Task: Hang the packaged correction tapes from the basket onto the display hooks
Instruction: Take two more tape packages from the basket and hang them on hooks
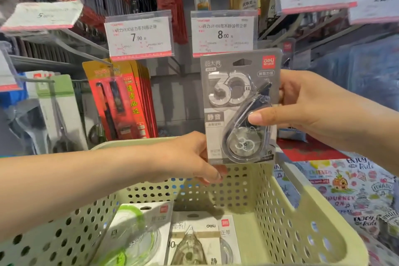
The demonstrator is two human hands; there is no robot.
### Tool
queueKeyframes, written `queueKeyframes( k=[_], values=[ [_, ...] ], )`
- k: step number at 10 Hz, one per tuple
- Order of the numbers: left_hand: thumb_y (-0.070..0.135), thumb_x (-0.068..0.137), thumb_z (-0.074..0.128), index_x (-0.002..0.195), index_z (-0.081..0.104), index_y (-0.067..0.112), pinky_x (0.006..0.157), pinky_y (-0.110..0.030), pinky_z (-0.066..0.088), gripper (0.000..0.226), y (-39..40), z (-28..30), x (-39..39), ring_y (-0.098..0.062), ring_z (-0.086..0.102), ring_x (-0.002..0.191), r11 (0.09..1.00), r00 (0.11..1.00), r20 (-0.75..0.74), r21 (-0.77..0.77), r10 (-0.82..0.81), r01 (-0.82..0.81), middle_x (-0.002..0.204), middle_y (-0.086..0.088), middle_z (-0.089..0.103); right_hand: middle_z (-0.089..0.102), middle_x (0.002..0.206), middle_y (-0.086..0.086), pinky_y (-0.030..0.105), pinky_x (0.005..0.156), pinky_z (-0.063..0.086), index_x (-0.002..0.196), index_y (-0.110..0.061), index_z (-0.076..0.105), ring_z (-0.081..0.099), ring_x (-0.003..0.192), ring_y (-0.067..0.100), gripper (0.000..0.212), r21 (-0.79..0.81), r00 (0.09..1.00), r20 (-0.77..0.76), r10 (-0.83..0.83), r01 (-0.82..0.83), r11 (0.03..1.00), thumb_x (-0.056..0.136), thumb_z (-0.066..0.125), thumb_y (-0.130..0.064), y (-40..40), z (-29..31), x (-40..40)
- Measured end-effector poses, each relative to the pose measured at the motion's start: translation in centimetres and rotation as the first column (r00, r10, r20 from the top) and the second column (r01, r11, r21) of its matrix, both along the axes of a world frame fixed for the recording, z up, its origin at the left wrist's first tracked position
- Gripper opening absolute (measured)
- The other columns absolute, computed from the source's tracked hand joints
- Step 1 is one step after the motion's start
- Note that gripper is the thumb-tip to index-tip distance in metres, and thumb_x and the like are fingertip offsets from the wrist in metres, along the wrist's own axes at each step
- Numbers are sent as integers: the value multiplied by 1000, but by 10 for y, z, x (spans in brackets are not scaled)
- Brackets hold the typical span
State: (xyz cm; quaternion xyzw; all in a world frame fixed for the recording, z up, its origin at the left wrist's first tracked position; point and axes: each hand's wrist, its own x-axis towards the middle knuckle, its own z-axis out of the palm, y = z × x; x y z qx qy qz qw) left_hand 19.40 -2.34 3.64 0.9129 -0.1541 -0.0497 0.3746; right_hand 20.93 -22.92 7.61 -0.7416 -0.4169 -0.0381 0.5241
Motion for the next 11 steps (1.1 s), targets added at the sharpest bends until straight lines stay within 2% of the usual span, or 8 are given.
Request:
queueKeyframes(
  k=[1, 2, 3, 4, 5, 7, 9, 11],
  values=[
    [-10, 80, 58, 98, 61, 14, 84, -29, 56, 31, -2, 0, 6, -15, 66, 90, 997, 1000, 13, 74, -24, 23, 96, -3, 67, 73, 111, 6, 60, 98, 43, 114, -19, 63, 66, 107, 28, 57, 33, 999, 1, -43, 43, 999, 59, 76, -18, -3, 4, -1],
    [-5, 83, 55, 110, 62, 8, 80, -21, 52, 31, -5, -10, 17, -11, 61, 87, 960, 998, -1, 275, -58, 56, 104, -6, 66, 74, 110, 2, 56, 99, 45, 113, -23, 64, 68, 106, 23, 60, 51, 998, 13, -59, 58, 997, 54, 73, -22, -6, 7, -2],
    [9, 88, 51, 111, 65, 4, 84, -26, 52, 27, -11, -24, 26, -18, 63, 96, 851, 994, 6, 517, -107, 88, 112, -9, 68, 74, 107, -1, 51, 97, 48, 111, -22, 64, 70, 102, 18, 58, 56, 998, 27, -55, 54, 997, 53, 73, -22, -8, 8, -4],
    [14, 94, 43, 107, 63, 1, 93, -34, 49, 28, -20, -39, 30, -25, 60, 97, 698, 983, -59, 696, -175, 166, 100, -8, 66, 74, 107, 1, 45, 95, 51, 112, -20, 64, 70, 100, 18, 57, 51, 999, 25, -29, 28, 998, 55, 73, -19, -8, 7, -5],
    [11, 96, 44, 129, 53, 6, 93, -22, 38, 35, -27, -49, 33, -23, 56, 115, 659, 966, -148, 708, -212, 253, 126, -8, 61, 73, 109, 9, 43, 93, 53, 112, -18, 64, 68, 104, 24, 57, 45, 1000, 21, 8, -9, 999, 57, 76, -19, -7, 5, -6],
    [9, 95, 41, 144, 35, 20, 91, -24, 37, 50, -27, -66, 35, -26, 50, 118, 525, 931, -179, 784, -318, 330, 136, -8, 53, 65, 115, 25, 46, 92, 51, 114, -9, 62, 62, 108, 39, 56, 35, 999, 2, 42, -42, 998, 61, 81, -13, -3, -1, -4],
    [6, 94, 34, 145, 31, 23, 102, -40, 41, 54, -25, -74, 42, -30, 46, 124, 419, 919, -163, 852, -359, 315, 142, -7, 47, 74, 107, 5, 22, 79, 56, 109, -18, 64, 70, 97, 16, 49, 35, 992, -39, 120, -119, 992, 63, 79, -9, 0, -6, 2],
    [13, 94, 42, 130, 50, 15, 97, -36, 45, 37, -25, -74, 46, -25, 54, 113, 482, 941, -156, 826, -301, 291, 128, -6, 58, 75, 105, -1, 22, 80, 56, 112, -16, 63, 71, 95, 12, 53, 60, 991, -82, 108, -103, 993, 61, 71, -9, 1, -10, 9]
  ],
)
